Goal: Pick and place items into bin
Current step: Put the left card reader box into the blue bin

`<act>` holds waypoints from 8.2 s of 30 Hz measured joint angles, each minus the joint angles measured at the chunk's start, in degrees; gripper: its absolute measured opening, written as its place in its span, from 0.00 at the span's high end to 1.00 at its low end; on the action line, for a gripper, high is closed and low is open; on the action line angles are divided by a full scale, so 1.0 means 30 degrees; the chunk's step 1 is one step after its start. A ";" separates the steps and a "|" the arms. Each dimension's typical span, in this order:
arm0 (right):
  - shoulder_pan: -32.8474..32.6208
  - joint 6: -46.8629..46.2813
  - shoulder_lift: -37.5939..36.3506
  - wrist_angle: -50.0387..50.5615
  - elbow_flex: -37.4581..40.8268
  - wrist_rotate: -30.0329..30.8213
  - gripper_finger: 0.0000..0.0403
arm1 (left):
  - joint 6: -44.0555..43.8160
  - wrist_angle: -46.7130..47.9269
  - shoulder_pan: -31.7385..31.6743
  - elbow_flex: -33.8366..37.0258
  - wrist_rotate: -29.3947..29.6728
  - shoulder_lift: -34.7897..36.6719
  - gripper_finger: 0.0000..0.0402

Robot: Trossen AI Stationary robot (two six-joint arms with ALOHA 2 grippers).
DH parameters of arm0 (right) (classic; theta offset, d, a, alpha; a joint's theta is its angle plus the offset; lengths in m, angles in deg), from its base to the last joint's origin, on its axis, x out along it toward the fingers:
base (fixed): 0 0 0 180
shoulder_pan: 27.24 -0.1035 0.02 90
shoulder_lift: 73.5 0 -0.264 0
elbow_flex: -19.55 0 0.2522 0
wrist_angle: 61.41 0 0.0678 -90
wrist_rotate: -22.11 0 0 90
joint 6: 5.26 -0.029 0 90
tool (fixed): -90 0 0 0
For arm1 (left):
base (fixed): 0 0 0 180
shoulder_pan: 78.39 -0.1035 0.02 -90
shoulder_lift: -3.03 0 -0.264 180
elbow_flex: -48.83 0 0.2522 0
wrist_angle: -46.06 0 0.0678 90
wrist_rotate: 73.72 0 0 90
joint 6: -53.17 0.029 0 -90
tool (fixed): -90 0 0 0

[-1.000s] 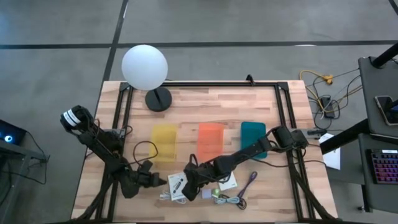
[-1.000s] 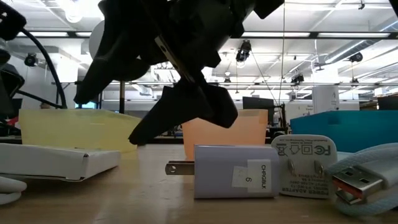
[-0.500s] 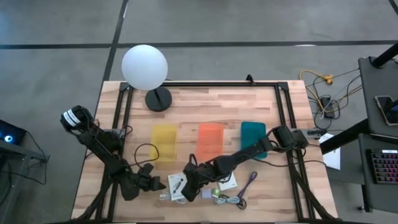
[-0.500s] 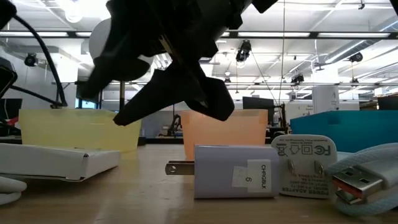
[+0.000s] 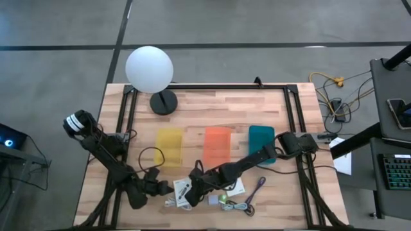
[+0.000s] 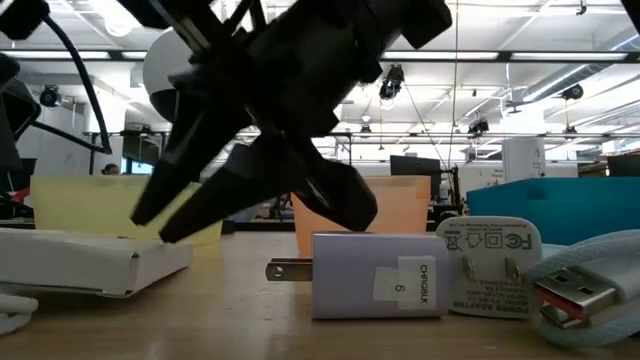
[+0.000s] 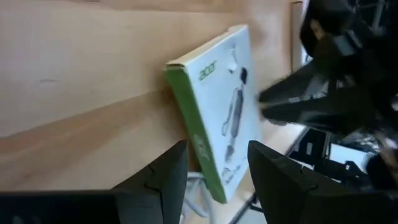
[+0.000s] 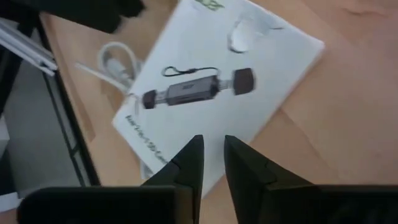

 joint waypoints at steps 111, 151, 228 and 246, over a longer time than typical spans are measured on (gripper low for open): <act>-0.0749 0.5517 -1.5892 1.0210 0.2754 1.1043 0.36 | 3.2570 -1.1727 -1.7626 -0.4885 -1.6194 0.2774 0.92; -0.0005 0.4976 -1.5759 0.9004 0.2754 1.0448 0.43 | 3.2326 -1.2266 -1.8010 -0.7258 -1.8947 0.0711 0.91; 0.8576 -0.7716 -2.6306 1.0774 2.0355 -0.3482 0.94 | 3.0077 -0.3855 -1.7420 -0.7003 -1.5824 0.1731 0.37; 0.8779 -0.6484 -2.5640 1.2492 2.0852 -0.0974 0.59 | 3.0076 -0.4594 -1.7398 -0.6996 -1.4889 0.1717 0.37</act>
